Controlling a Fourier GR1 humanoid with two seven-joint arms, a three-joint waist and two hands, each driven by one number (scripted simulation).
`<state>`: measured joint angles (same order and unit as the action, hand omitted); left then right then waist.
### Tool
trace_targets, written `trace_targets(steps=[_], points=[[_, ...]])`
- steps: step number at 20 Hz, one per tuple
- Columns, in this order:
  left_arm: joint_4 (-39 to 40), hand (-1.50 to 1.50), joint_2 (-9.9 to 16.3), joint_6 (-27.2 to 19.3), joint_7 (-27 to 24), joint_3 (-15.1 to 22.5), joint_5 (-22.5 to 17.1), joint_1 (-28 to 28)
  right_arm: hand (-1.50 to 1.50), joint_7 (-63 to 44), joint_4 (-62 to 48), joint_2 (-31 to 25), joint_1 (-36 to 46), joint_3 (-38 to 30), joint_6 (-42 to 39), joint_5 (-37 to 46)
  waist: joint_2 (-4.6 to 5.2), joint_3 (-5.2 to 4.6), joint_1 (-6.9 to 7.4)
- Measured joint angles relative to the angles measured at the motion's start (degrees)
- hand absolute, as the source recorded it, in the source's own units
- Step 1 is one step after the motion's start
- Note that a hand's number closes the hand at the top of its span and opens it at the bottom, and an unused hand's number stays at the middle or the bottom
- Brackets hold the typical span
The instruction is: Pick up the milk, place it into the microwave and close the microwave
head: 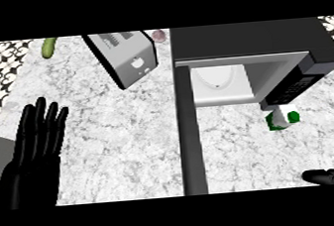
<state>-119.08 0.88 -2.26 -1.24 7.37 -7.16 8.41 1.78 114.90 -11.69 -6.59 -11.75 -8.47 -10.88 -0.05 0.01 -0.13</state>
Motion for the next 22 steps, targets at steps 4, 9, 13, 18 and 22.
trace_targets(steps=[4,9,13,18,22], points=[[-1.32,-1.5,-0.53,-0.23,-2.94,3.12,-1.21,6.24,-1.5,2.24,-2.04,0.24,-2.79,-1.47,-2.76,-1.26,-0.03,0.0,0.15],[-3.45,-1.5,-0.4,1.72,-7.03,6.07,-1.45,14.48,-1.5,4.55,-6.72,0.23,-3.11,-3.39,-4.68,-1.45,-0.03,0.01,0.33],[-2.74,-1.5,0.71,4.51,-12.07,6.02,-2.93,19.5,-1.5,6.63,-9.16,0.8,-4.46,-4.29,-6.12,-1.11,-0.04,-0.01,0.36],[-2.31,-1.5,1.44,5.94,-15.55,6.64,-3.03,22.74,-1.5,9.46,-16.15,1.83,-1.99,-4.07,-6.48,0.67,-0.01,0.0,0.48],[-2.82,-1.5,2.01,6.78,-18.04,7.18,-3.05,26.04,-1.5,14.7,-23.04,2.75,-0.82,-4.19,-6.43,3.06,0.0,0.0,0.55]])
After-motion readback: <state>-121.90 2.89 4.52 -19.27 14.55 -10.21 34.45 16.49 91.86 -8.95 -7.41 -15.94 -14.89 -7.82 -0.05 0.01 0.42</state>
